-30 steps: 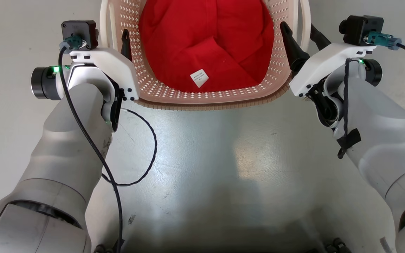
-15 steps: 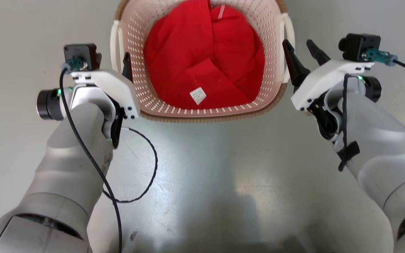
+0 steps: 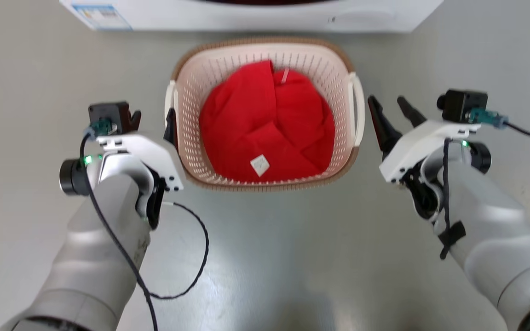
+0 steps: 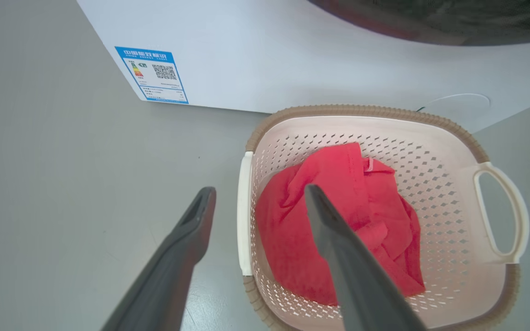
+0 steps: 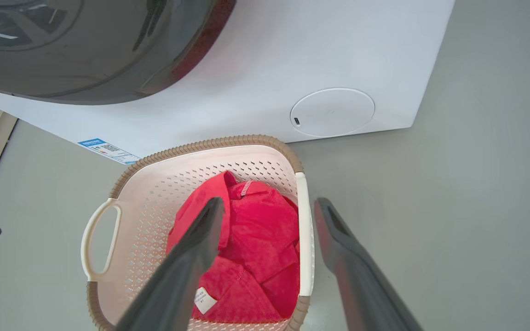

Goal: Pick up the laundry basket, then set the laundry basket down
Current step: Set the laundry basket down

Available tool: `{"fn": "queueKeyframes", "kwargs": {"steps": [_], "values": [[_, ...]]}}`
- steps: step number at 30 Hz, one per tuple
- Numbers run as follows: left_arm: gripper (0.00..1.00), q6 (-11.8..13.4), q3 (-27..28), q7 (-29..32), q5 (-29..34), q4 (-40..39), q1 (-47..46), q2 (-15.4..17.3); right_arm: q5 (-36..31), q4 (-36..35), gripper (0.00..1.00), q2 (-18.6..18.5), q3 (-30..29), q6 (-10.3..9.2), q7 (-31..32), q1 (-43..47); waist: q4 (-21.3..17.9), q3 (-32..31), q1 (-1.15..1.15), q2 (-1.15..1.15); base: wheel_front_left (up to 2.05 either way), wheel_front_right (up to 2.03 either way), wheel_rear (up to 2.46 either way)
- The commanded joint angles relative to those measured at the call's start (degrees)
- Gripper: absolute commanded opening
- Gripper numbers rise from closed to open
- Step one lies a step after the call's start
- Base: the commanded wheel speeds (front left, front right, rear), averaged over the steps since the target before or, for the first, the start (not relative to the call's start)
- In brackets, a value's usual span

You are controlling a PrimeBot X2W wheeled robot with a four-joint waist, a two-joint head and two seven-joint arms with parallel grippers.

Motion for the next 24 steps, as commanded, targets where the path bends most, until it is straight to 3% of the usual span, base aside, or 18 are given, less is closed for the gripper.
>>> {"fn": "queueKeyframes", "kwargs": {"steps": [1, 18, 24], "values": [[1.0, -0.26, 1.45, -0.35, 0.19, -1.21, 1.67, 2.12, -0.87, -0.96, 1.0, 0.48, -0.12, 0.41, -0.78, 3.12, -0.24, -2.69, 0.0, 0.0, 0.0, 0.0, 0.0], [1.0, -2.24, 8.71, -0.35, 5.67, -14.7, 16.52, 2.26, -12.3, -8.48, 1.0, -1.54, -11.3, 0.41, -0.78, 15.31, -0.2, -17.07, 0.0, 0.0, 0.0, 0.0, 0.0], [1.0, -1.68, 10.64, -0.35, 8.45, -20.17, 22.52, 1.0, -17.46, -12.39, 1.0, -2.05, -17.03, 0.41, -0.78, 20.47, -0.02, -21.43, 0.0, 0.0, 0.0, 0.0, 0.0]]}}
